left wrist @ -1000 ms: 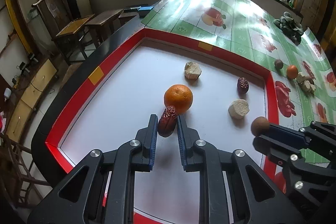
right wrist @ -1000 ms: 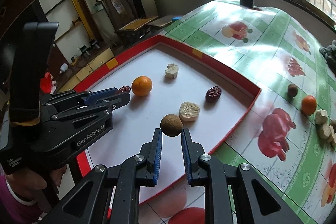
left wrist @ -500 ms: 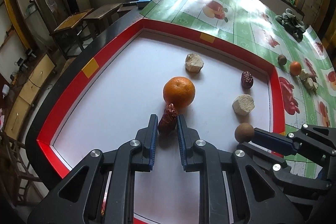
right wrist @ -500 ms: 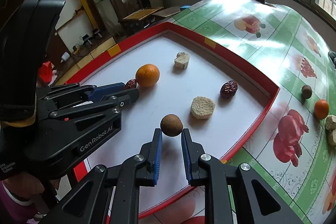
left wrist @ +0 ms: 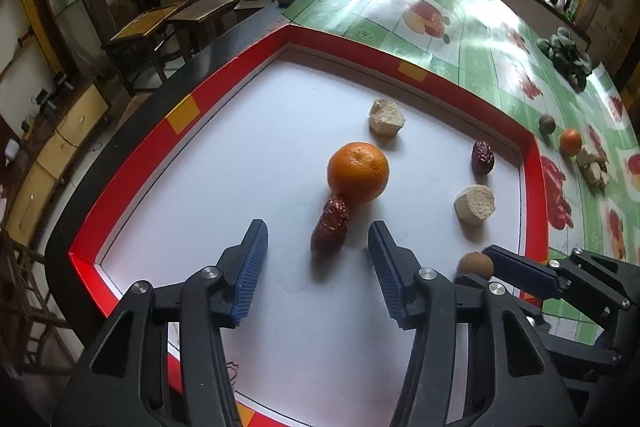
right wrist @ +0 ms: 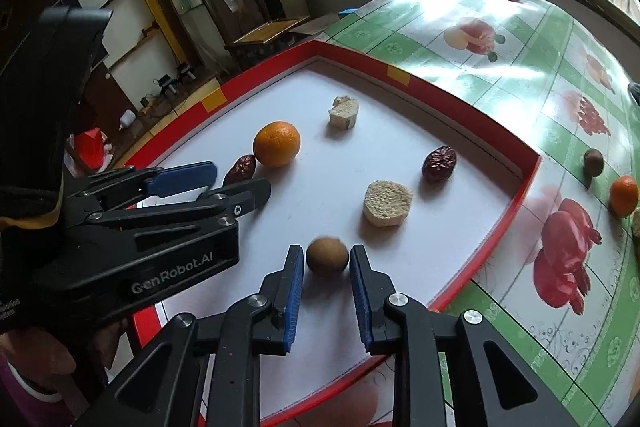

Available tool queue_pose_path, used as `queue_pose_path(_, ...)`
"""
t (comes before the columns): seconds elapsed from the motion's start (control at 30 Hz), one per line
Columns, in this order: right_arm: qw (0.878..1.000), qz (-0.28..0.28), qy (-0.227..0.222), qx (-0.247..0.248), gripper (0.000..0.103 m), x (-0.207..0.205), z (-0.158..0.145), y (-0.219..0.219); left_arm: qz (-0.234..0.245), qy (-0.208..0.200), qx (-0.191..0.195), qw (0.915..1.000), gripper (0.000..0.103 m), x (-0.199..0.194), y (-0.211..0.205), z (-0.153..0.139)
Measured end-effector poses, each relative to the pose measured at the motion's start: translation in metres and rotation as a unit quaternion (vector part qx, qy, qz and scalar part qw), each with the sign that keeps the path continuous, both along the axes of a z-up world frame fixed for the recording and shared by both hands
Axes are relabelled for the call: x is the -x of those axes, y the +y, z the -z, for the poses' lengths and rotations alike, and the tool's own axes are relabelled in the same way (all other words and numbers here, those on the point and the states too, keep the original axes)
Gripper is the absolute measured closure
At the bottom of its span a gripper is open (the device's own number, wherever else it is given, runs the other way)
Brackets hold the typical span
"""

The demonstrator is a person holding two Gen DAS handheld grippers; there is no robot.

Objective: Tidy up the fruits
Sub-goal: 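Open the left tool to release the date while the right tool releases the brown fruit, then withdraw both tools from the tray toward the items on the tablecloth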

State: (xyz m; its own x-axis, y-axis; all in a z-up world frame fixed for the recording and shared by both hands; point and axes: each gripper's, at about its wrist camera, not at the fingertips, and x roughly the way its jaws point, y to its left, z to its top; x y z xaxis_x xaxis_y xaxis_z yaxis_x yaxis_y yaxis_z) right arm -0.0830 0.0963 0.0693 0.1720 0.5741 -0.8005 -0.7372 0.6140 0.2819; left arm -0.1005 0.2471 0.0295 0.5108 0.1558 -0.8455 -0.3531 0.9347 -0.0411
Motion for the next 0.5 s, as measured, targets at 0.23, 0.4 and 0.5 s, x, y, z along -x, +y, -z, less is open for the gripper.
queue_pose_path(0.23, 0.999, 0.017, -0.002, -0.029, 0.079, 0.000, -0.020, -0.025, 0.000, -0.015, -0.019, 0.9997, 0.051, 0.004, -0.013, -0.014)
queue_pose_path(0.4, 0.998, 0.048, -0.007, -0.041, 0.077, -0.008, -0.030, -0.055, 0.024, -0.032, -0.032, 0.9987, 0.051, 0.003, -0.042, -0.026)
queue_pose_path(0.5, 0.997, 0.068, -0.009, -0.041, 0.077, -0.012, -0.033, -0.075, 0.043, -0.035, -0.031, 0.9980, 0.051, -0.001, -0.059, -0.031)
